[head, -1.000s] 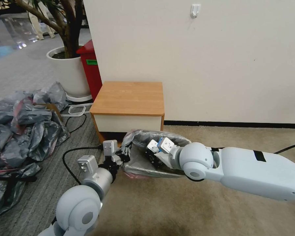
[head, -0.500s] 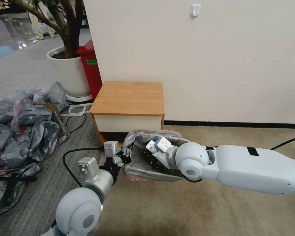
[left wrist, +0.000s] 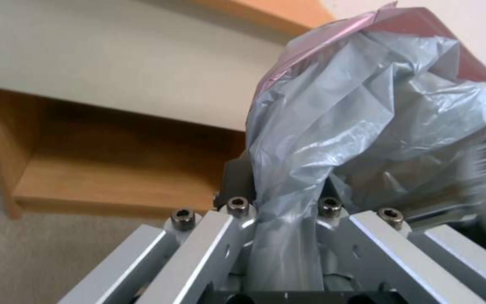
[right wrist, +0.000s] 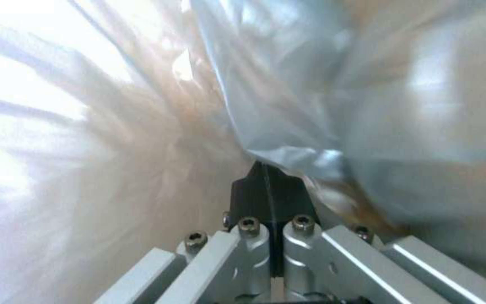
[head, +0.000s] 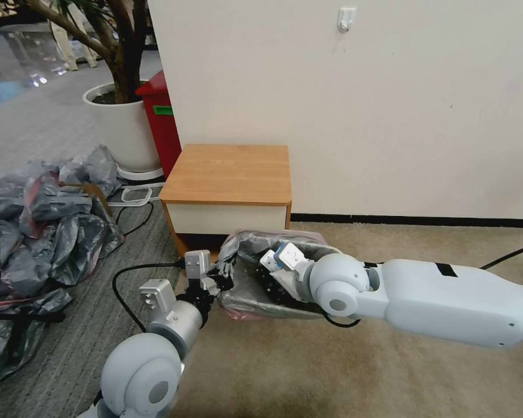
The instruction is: Pick up the garbage bag from the table and place it over the trash can.
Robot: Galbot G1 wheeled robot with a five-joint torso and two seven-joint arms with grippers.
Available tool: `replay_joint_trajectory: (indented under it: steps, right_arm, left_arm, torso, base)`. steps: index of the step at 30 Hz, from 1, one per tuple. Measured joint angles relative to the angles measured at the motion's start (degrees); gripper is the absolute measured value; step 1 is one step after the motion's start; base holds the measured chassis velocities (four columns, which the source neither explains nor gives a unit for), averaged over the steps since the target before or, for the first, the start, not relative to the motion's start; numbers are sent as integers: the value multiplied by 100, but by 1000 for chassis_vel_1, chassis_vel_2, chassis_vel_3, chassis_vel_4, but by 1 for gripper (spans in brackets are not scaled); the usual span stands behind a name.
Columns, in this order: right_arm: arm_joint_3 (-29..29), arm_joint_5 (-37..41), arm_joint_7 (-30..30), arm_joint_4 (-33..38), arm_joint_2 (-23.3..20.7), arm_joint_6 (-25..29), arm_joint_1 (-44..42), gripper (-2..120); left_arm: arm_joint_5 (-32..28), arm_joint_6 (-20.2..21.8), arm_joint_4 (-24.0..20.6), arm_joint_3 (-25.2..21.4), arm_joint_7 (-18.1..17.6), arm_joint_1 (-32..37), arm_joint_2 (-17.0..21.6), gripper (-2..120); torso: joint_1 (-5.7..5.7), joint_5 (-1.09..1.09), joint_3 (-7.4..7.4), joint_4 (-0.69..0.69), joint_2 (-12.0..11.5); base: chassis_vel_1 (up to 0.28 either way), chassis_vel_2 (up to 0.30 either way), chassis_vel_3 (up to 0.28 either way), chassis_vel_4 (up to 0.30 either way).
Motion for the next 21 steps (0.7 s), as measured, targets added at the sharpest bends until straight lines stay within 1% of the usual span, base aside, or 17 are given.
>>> replay_joint_trajectory:
  steps: [7,9,13,14,17,18,19,20,21]
  right_arm:
    - [662,337,-23,165,-184,8,-357,0]
    - [726,402,-25,217,-221,8,-392,0]
    - [1206,601,-124,453,-437,16,-674,0]
    - [1206,601,-124,453,-437,16,-674,0]
    - [2082,644,-320,729,-683,39,-1368,0]
    - [2477,633,-398,824,-767,84,-1687,0]
    - [2477,633,-398,824,-767,84,-1687,0]
    - [2917,546,-485,926,-857,192,-2049,0]
    - [3395,300,-617,1050,-1012,382,-2511,0]
  left_arm:
    - [-108,-142,468,-22,-5,-85,-40,6]
    - [-141,-145,514,-26,-12,-96,-43,6]
    - [-351,-146,734,-57,-96,-166,-51,6]
    - [-351,-146,734,-57,-96,-166,-51,6]
    - [-660,-115,914,-87,-201,-178,-39,6]
    - [-747,-96,941,-89,-235,-166,-32,6]
    - [-747,-96,941,-89,-235,-166,-32,6]
    - [-843,-63,962,-94,-265,-143,-23,6]
    - [-925,-11,984,-104,-287,-104,-14,6]
  torso:
    - [0,0,0,0,0]
    - [0,0,0,0,0]
    - [0,0,0,0,0]
    - [0,0,0,0,0]
    - [0,1,0,1,0]
    - [0,1,0,1,0]
    - [0,1,0,1,0]
    - [0,2,0,1,0]
    - [0,2,-1,0,0]
  base:
    - [0,0,0,0]
    - [0,0,0,0]
    - [0,0,0,0]
    - [0,0,0,0]
    - [0,0,0,0]
    - [0,0,0,0]
    - [0,0,0,0]
    - [0,0,0,0]
    - [0,0,0,0]
